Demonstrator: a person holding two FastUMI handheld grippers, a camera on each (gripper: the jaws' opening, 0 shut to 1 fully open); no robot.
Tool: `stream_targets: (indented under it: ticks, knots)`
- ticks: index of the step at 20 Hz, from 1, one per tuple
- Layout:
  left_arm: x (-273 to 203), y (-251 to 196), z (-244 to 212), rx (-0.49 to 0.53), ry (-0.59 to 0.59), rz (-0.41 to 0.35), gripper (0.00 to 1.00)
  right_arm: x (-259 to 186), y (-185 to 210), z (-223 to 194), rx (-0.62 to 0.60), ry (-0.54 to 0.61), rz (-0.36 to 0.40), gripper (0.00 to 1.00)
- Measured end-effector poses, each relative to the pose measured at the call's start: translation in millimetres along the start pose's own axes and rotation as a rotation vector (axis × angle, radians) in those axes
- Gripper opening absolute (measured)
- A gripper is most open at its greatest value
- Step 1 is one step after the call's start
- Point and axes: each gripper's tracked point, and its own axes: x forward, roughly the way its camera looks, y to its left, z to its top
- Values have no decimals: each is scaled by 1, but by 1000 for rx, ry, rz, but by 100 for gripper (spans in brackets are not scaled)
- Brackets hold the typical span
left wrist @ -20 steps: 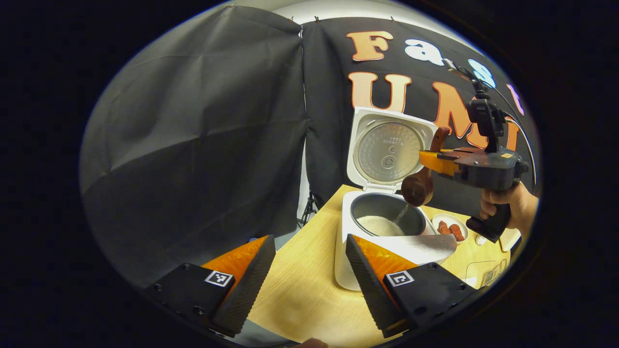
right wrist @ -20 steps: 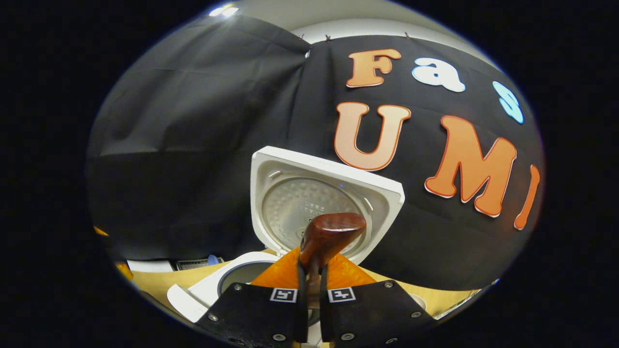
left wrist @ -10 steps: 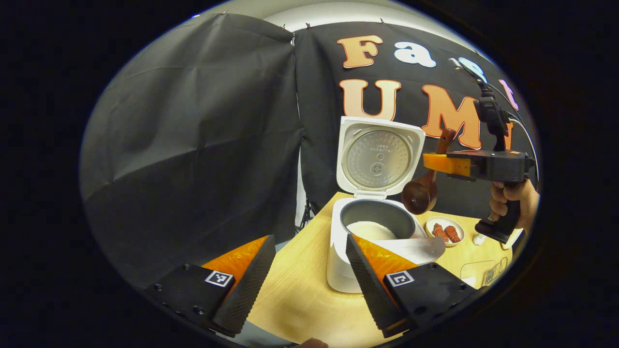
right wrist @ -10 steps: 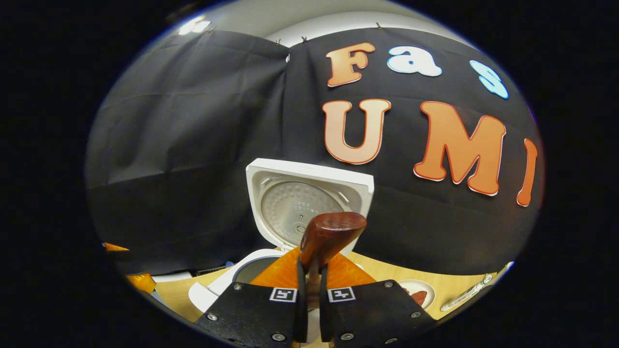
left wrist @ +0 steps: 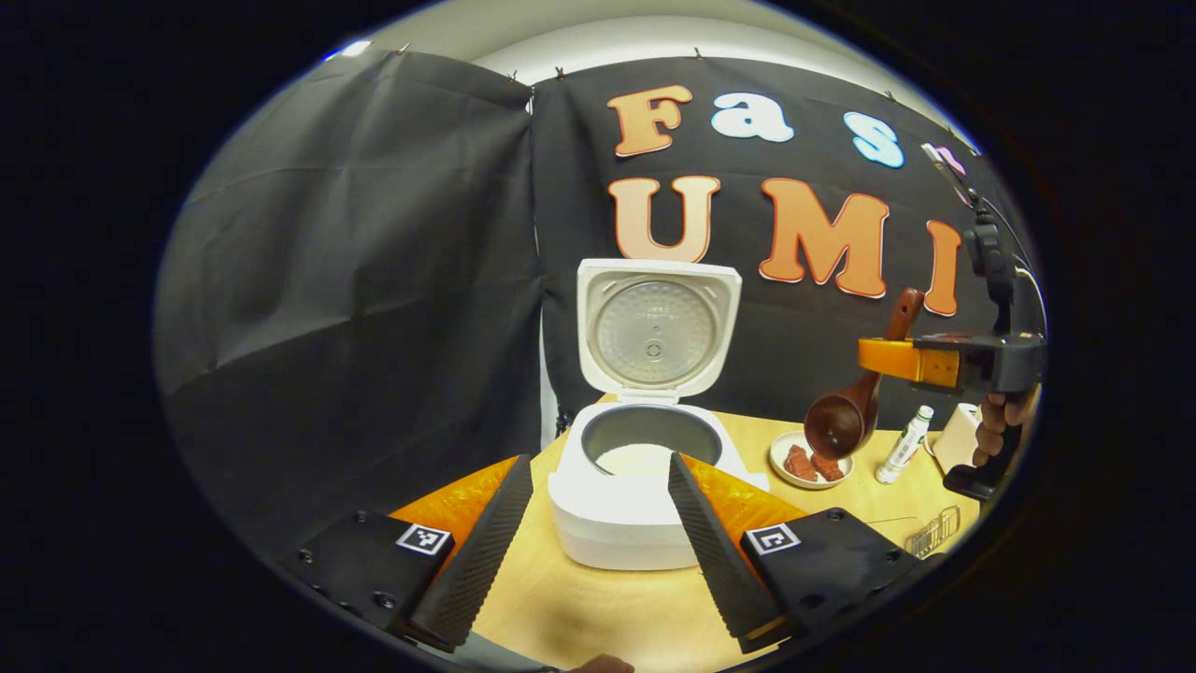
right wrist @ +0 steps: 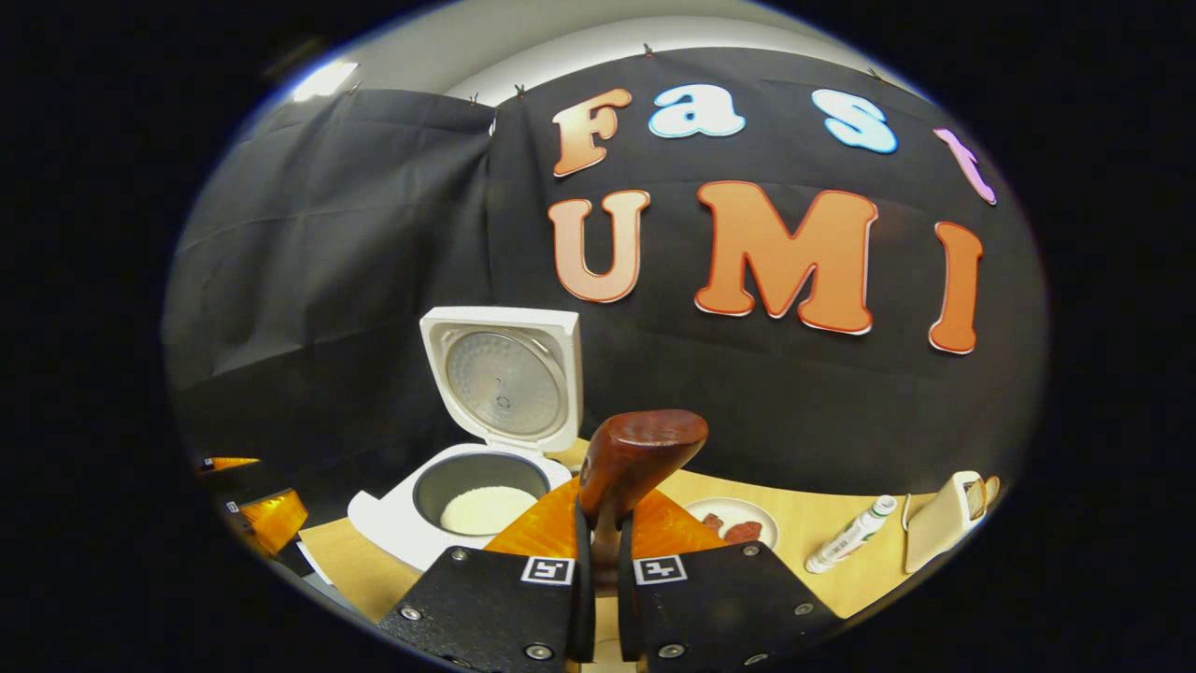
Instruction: Close the left gripper, press the button to open the rice cooker; take a wooden spoon from the chopstick holder with the right hand, scoop a spoonful of rice and pour it into the rice cooker, then put the wooden spoon back into the chopstick holder.
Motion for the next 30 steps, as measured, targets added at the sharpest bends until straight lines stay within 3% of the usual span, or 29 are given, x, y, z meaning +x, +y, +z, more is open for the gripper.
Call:
stream_targets:
  ticks: [7,16,23,30]
  knots:
    - [-17,-58,7,30,-4,-49,99,-71,-100,-47,83,54,-132,9]
    - [-32,-103,16,81,-19,-94,99,-143,-218,-106,205,120,-366,9]
    - [-35,-116,23,98,-34,-97,99,-187,-255,-150,332,158,-475,10]
    - [-35,-113,28,103,-47,-82,99,-189,-280,-197,401,210,-542,10]
